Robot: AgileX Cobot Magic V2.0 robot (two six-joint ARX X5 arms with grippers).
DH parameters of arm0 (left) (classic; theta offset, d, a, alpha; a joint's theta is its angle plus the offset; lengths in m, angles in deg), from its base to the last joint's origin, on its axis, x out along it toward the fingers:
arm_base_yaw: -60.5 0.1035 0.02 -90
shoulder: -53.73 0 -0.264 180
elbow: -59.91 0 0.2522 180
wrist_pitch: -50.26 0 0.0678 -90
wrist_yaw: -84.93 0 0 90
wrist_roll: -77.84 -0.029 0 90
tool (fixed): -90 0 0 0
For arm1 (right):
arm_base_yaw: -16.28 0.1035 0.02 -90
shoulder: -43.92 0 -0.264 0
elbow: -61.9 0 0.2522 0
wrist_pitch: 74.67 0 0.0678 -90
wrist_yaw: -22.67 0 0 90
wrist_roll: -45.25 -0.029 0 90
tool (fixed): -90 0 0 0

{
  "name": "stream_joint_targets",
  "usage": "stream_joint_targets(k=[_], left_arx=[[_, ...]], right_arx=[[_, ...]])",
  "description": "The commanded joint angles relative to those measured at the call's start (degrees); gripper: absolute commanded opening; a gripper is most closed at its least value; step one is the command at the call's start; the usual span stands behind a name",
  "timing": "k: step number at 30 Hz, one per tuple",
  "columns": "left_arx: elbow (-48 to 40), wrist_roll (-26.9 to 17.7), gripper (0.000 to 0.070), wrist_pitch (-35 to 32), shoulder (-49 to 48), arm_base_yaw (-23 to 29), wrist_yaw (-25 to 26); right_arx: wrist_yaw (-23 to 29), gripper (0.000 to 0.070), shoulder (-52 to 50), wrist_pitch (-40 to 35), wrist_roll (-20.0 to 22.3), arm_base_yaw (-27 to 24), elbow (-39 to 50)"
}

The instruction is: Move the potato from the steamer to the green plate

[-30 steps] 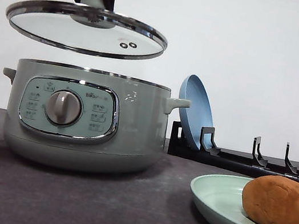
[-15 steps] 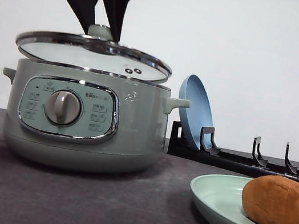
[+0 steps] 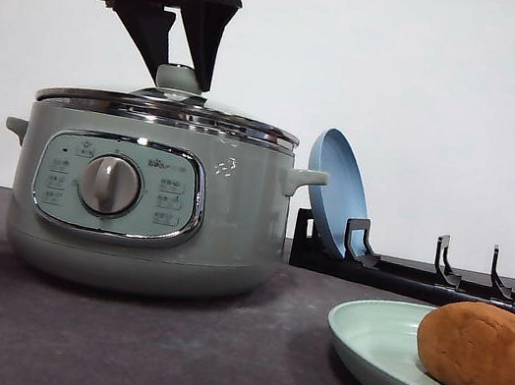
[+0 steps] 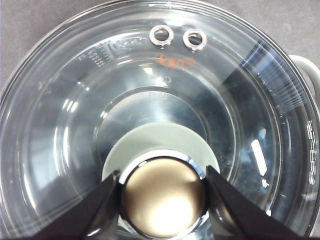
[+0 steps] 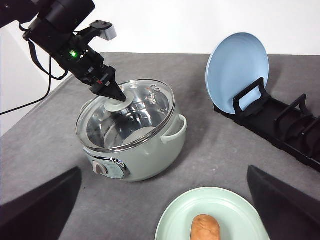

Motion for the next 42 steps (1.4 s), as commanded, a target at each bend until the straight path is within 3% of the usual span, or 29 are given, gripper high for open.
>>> stream_joint_targets(k=[1,16,42], left_arx=[[1.1,-0.3,0.0,-1.1,3.4,-0.1,0.2],[1.1,-3.4,0.0,-1.2,3.9,-0.1,-0.2],[1.4,-3.9,0.0,-3.2,3.2,-0.1,-1.8]], right_arx=[[0.3,0.07,0.3,-0.3,0.3,0.3,-0.9],[0.2,0.07,0.3,-0.3,0.3,0.3,-0.9],[0.2,0.07,0.3,-0.3,0.3,0.3,-0.9]])
